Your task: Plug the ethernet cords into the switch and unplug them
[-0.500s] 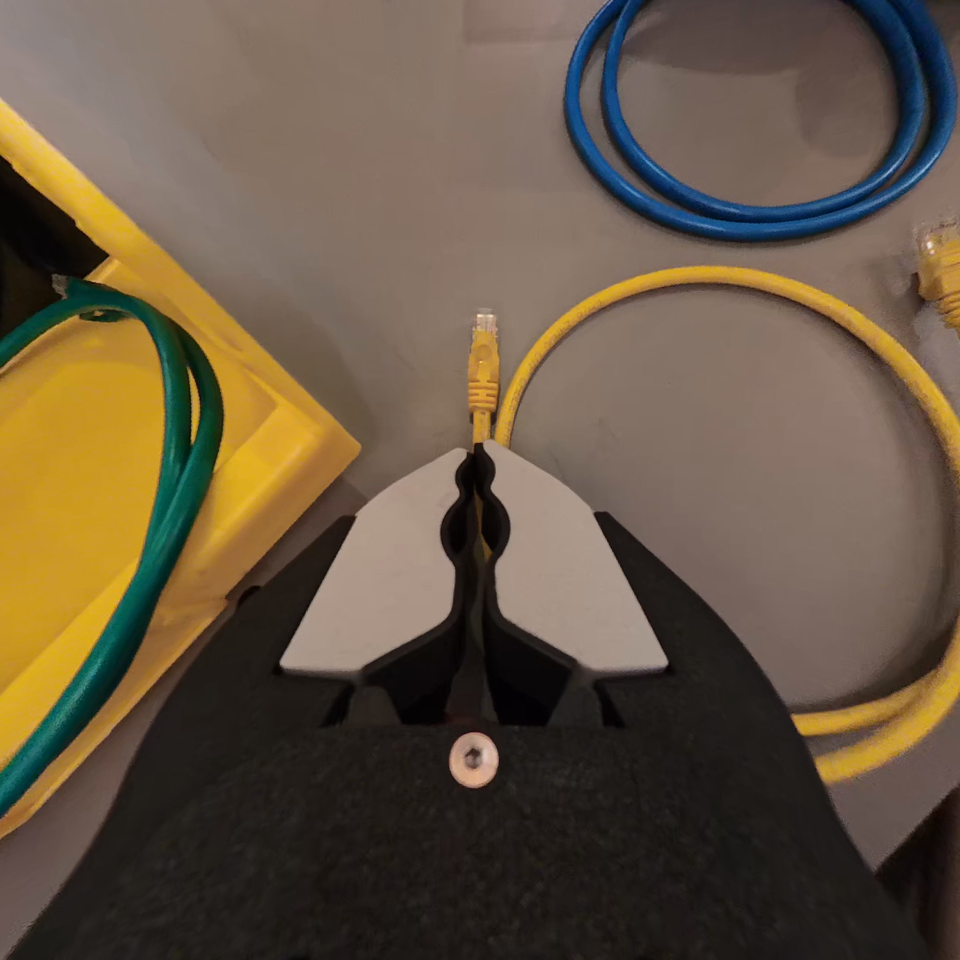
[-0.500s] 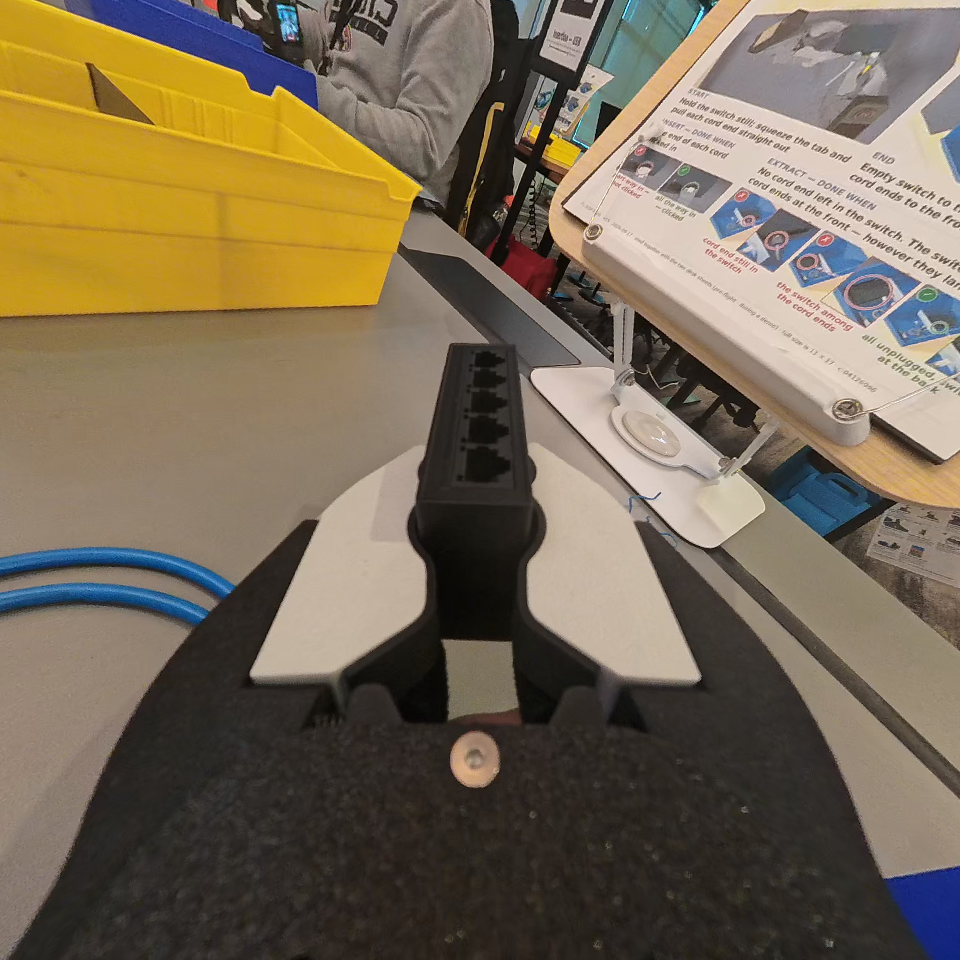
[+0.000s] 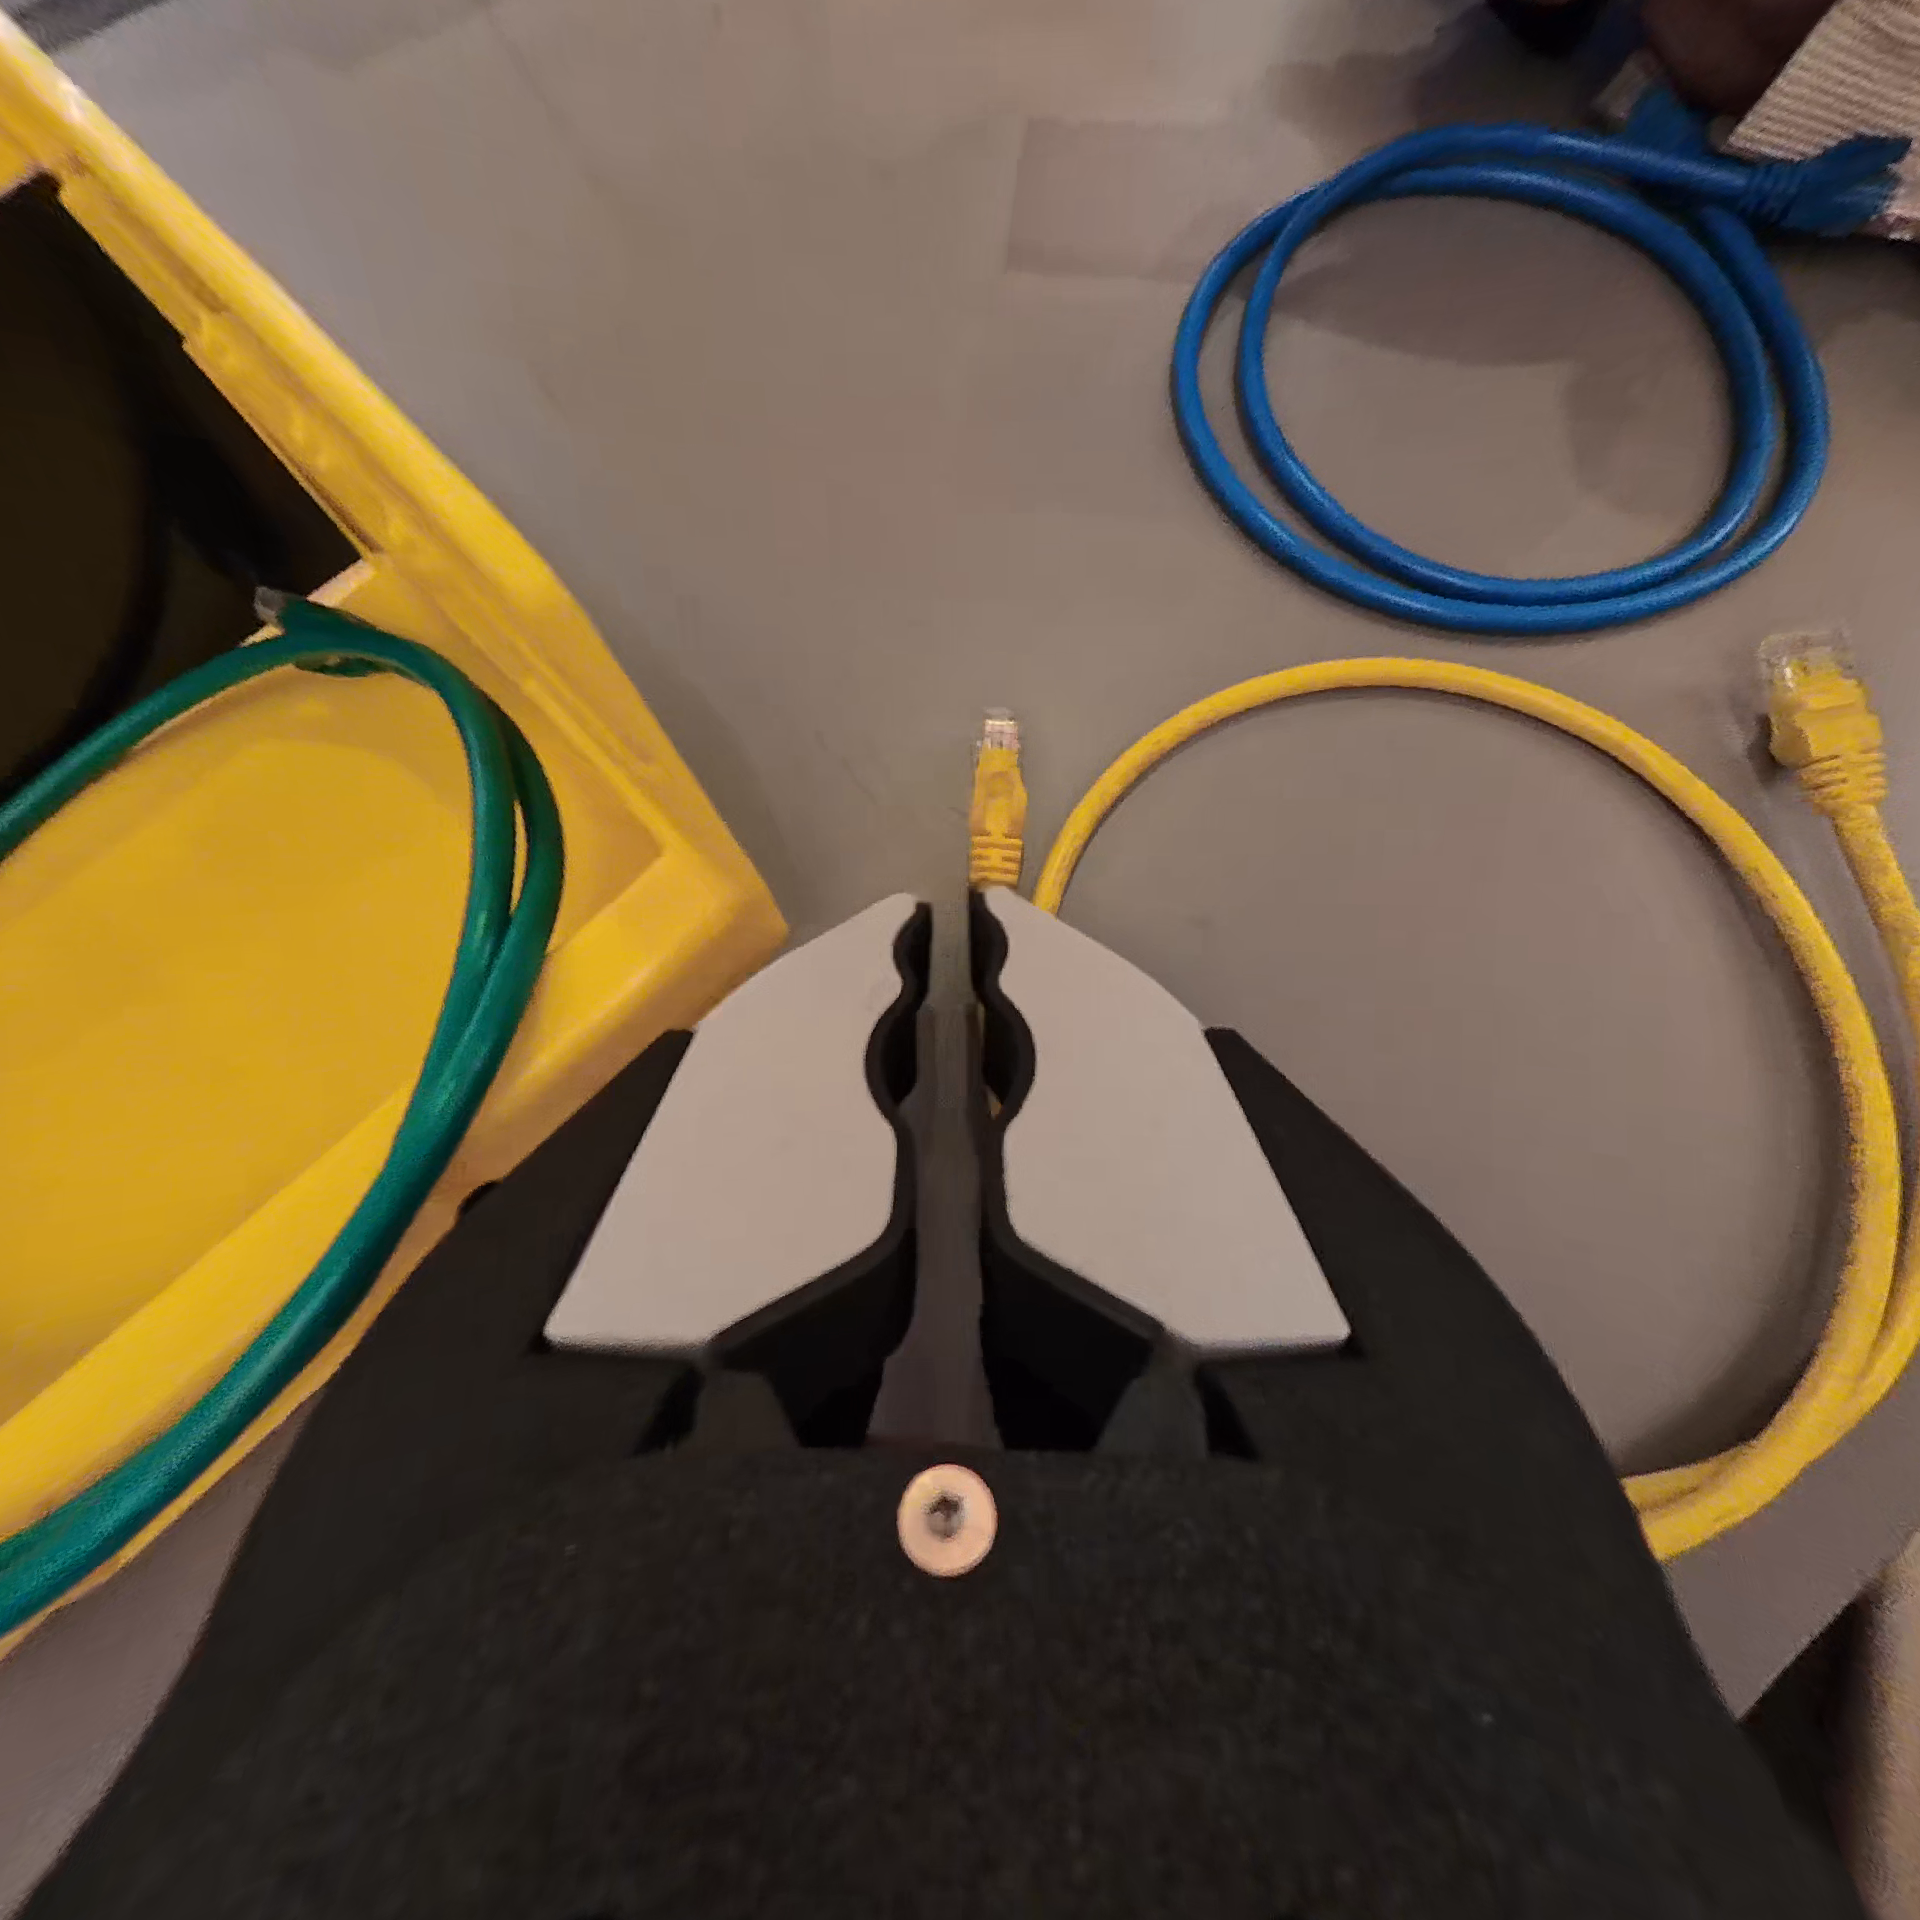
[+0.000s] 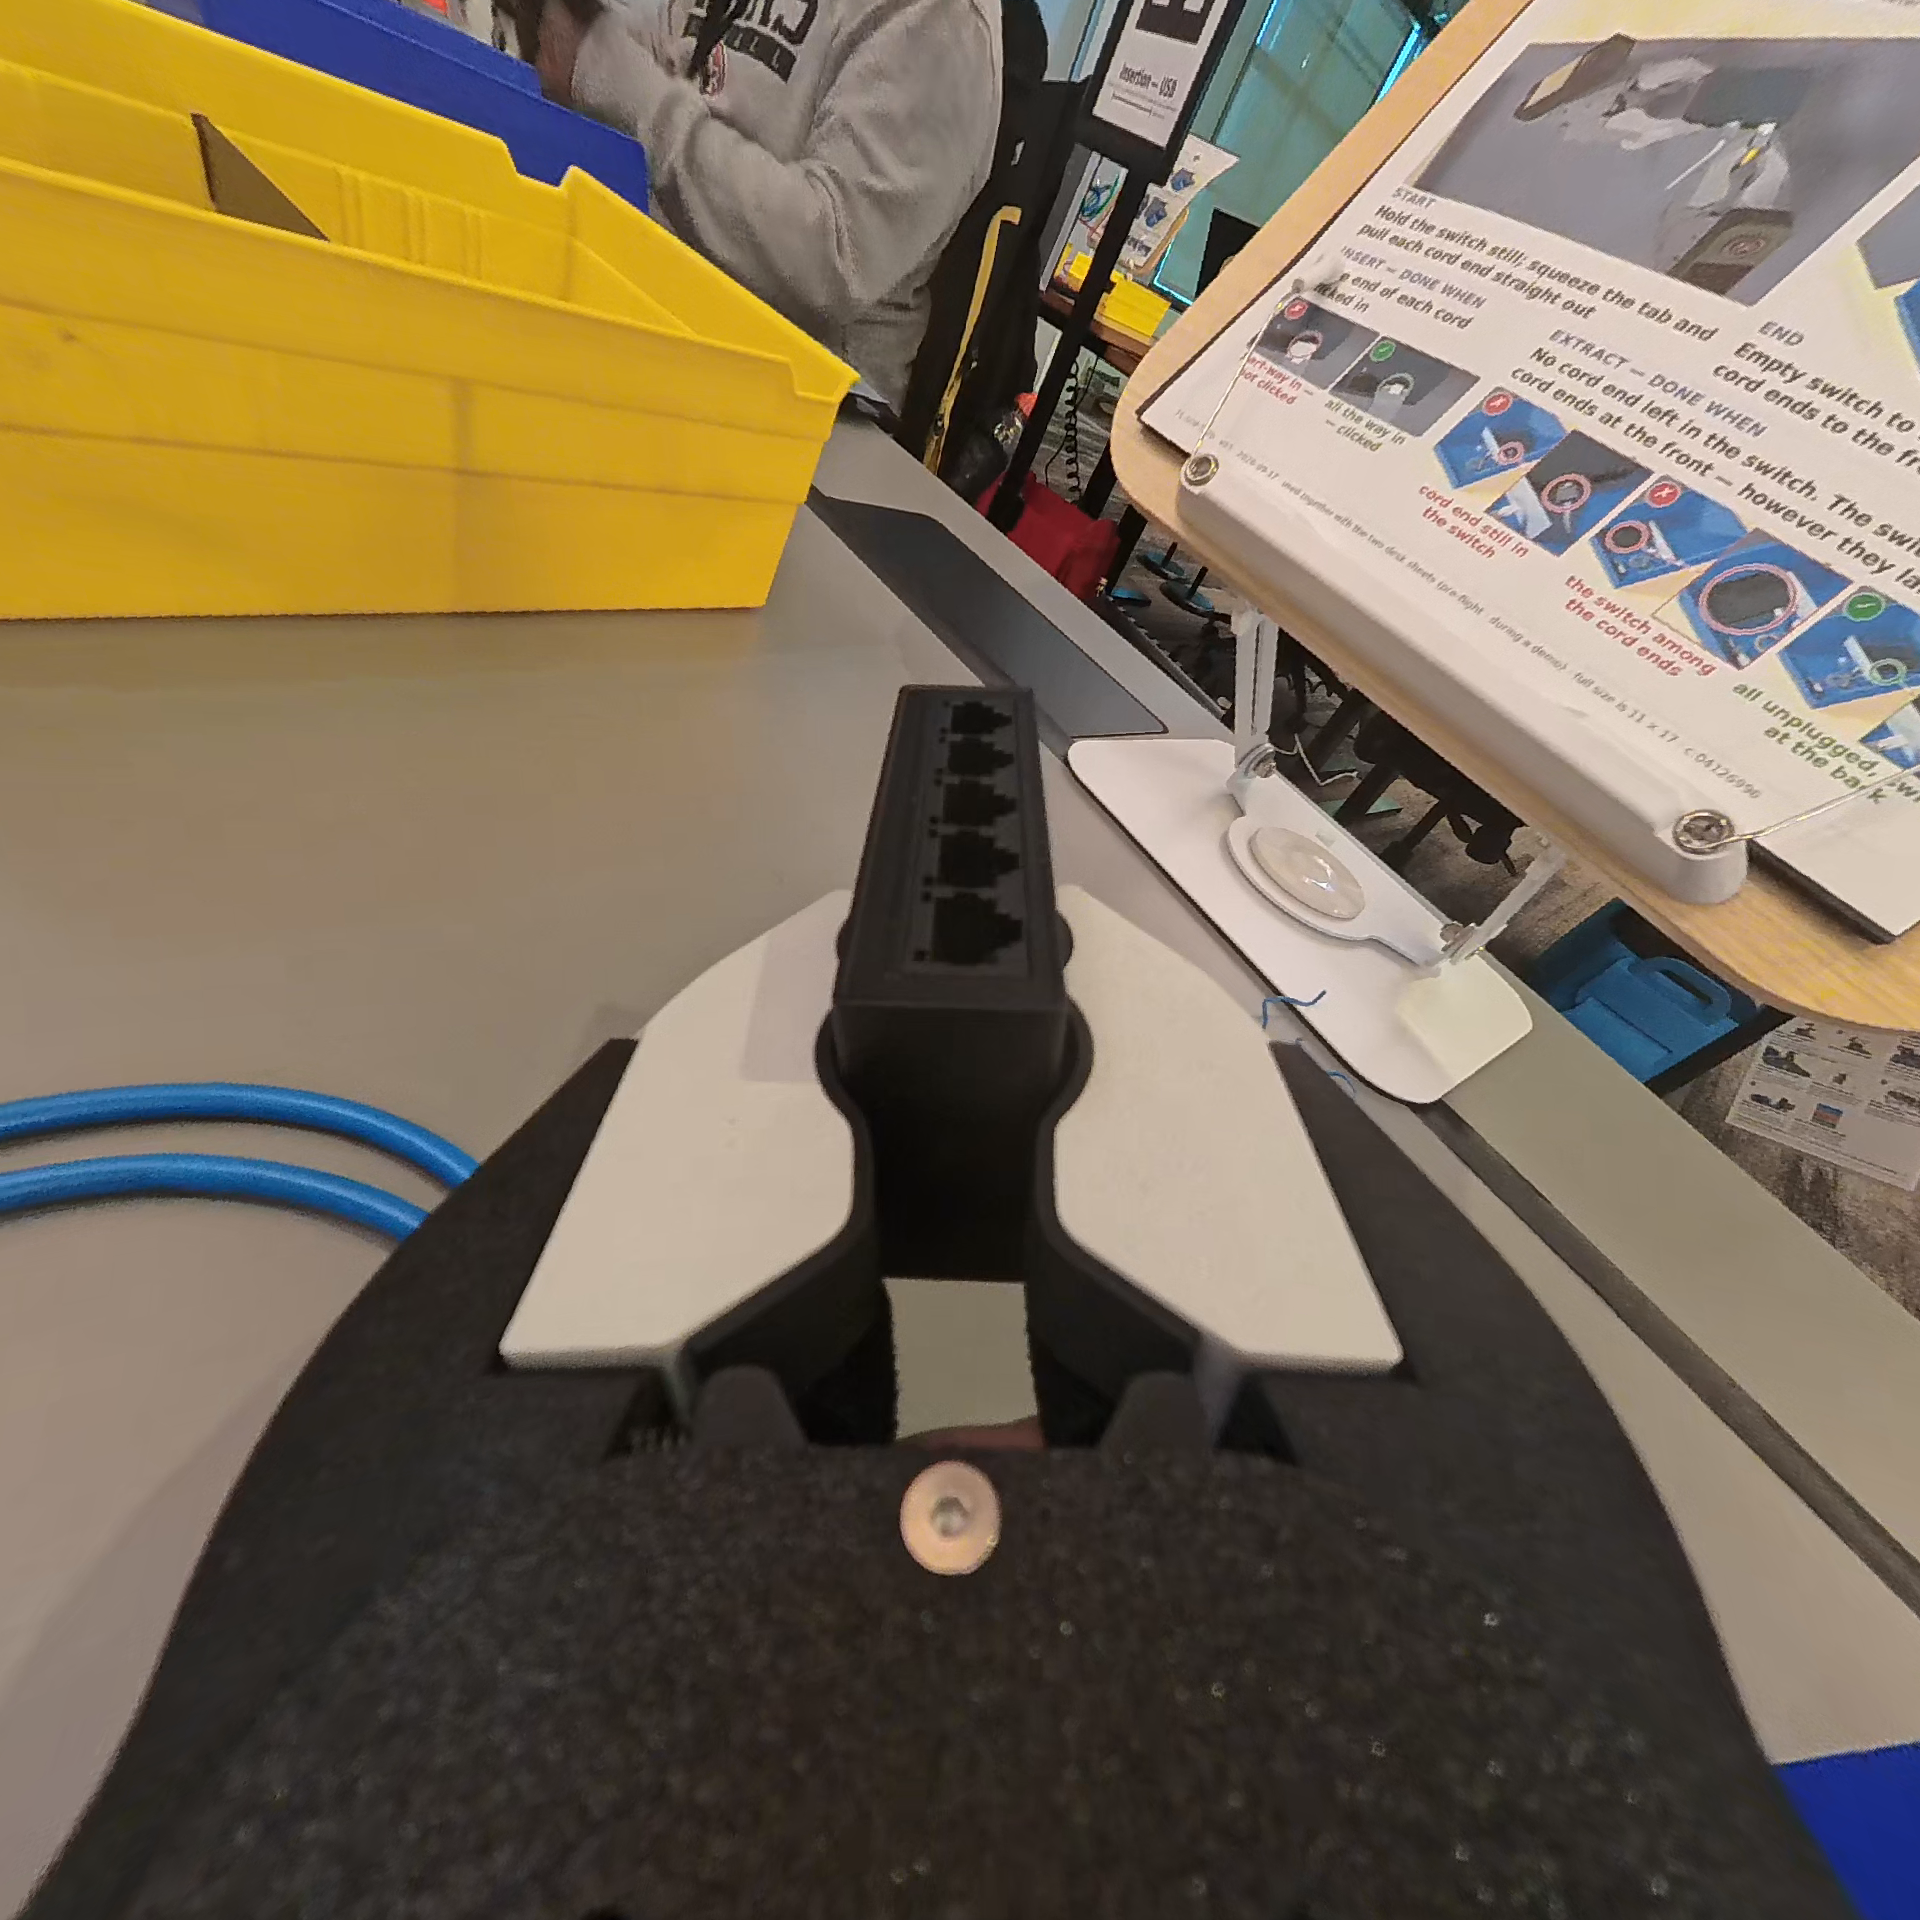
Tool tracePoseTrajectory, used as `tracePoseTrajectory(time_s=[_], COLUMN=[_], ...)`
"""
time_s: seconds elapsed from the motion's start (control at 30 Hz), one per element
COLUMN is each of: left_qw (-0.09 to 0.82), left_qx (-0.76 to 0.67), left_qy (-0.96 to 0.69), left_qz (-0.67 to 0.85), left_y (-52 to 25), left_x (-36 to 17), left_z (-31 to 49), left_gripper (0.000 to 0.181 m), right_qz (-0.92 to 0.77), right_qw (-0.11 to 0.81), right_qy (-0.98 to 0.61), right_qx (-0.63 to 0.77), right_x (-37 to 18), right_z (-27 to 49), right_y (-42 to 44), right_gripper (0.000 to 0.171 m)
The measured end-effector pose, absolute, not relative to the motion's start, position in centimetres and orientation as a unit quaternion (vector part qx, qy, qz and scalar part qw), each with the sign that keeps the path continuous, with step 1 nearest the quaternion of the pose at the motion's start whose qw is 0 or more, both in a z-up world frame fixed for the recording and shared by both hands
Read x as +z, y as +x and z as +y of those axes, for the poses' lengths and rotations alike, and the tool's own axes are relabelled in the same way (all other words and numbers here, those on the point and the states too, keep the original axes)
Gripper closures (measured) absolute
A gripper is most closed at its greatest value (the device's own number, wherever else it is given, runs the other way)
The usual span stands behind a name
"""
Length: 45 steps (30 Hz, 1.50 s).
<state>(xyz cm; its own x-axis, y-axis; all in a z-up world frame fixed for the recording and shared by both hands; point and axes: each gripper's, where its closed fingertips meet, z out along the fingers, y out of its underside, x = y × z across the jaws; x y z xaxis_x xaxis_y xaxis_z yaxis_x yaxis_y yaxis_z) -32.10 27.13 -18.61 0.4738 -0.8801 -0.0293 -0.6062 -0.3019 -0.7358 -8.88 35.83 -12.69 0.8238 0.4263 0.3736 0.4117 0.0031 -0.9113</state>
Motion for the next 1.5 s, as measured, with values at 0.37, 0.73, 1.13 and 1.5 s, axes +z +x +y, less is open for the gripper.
tracePoseTrajectory(time_s=[0.37, 0.73, 1.13, 1.5], left_qw=[0.313, 0.313, 0.308, 0.323], left_qx=[-0.192, -0.206, -0.204, -0.168], left_qy=[-0.786, -0.778, -0.785, -0.763], left_qz=[0.496, 0.504, 0.497, 0.534], left_y=[-32.0, -32.0, -32.1, -32.7], left_x=[-20.6, -20.9, -21.2, -21.2], left_z=[26.9, 26.2, 26.6, 26.6], left_gripper=[0.167, 0.175, 0.175, 0.174], right_qz=[-0.301, -0.304, -0.307, -0.307], right_qw=[0.64, 0.638, 0.637, 0.637], right_qy=[-0.707, -0.707, -0.707, -0.707], right_qx=[0.005, 0.005, 0.003, 0.006], right_x=[-12.8, -12.9, -12.9, -13.0], right_z=[35.8, 35.8, 35.8, 35.7], right_y=[-9.0, -9.1, -9.2, -9.3], right_gripper=[0.141, 0.141, 0.141, 0.141])
